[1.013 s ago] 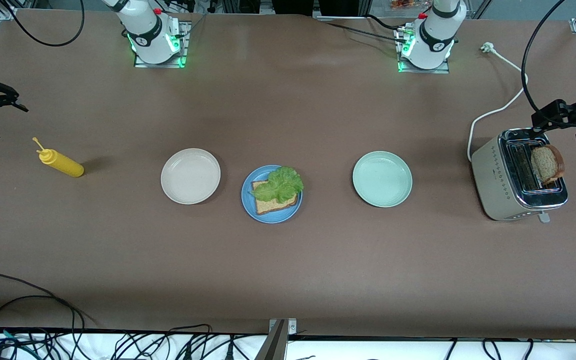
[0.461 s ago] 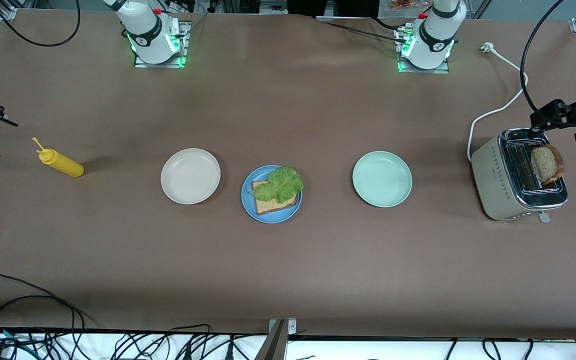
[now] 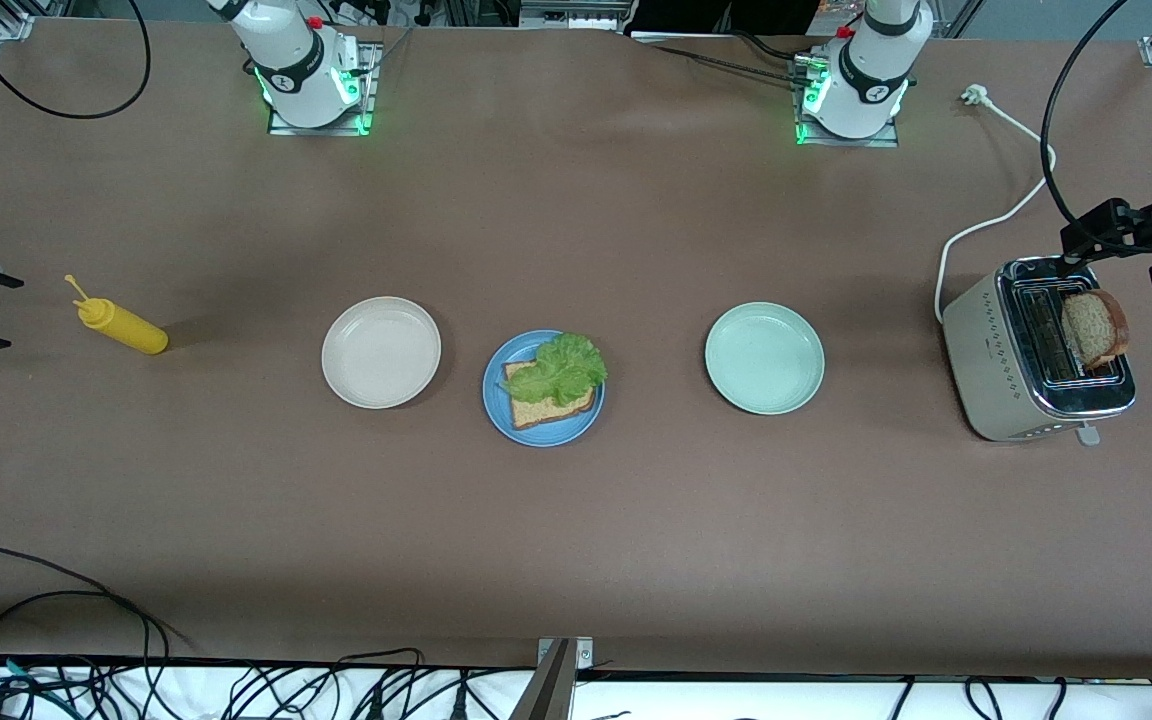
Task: Make sandwich in blue plate with both arms
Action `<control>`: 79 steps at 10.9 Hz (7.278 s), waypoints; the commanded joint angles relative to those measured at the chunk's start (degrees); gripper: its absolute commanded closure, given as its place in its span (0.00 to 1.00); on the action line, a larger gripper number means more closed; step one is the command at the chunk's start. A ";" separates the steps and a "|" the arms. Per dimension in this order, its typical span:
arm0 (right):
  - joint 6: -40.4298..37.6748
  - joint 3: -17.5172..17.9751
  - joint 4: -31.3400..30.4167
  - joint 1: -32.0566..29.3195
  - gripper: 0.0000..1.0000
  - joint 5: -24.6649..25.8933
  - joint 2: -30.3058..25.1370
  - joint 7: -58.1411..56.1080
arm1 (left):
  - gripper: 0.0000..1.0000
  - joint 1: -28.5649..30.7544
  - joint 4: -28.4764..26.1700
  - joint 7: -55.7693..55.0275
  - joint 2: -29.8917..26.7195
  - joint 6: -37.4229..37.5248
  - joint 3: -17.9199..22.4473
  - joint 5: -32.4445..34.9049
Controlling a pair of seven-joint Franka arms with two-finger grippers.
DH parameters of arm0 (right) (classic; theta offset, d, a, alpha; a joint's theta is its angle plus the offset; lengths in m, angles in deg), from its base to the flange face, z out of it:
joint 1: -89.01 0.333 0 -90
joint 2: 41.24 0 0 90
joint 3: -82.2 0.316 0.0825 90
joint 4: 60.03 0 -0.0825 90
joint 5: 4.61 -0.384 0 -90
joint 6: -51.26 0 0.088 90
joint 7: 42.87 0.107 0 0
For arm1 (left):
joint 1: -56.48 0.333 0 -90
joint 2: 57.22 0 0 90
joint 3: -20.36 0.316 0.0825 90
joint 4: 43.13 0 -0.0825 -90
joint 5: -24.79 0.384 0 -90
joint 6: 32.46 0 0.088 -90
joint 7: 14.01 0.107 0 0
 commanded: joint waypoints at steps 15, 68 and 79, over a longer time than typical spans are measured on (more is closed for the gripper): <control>-5.95 0.06 2.24 -2.23 0.03 -10.97 15.41 -18.81 | 0.00 -0.26 1.24 -0.38 0.31 0.93 -0.03 1.10; -32.14 -0.65 39.13 69.12 0.76 60.21 34.71 101.51 | 0.00 0.00 1.15 -0.29 0.40 0.93 0.06 1.10; -31.70 4.97 39.77 73.62 0.76 70.25 38.81 102.83 | 0.00 0.18 1.15 -0.29 0.40 0.93 0.06 1.10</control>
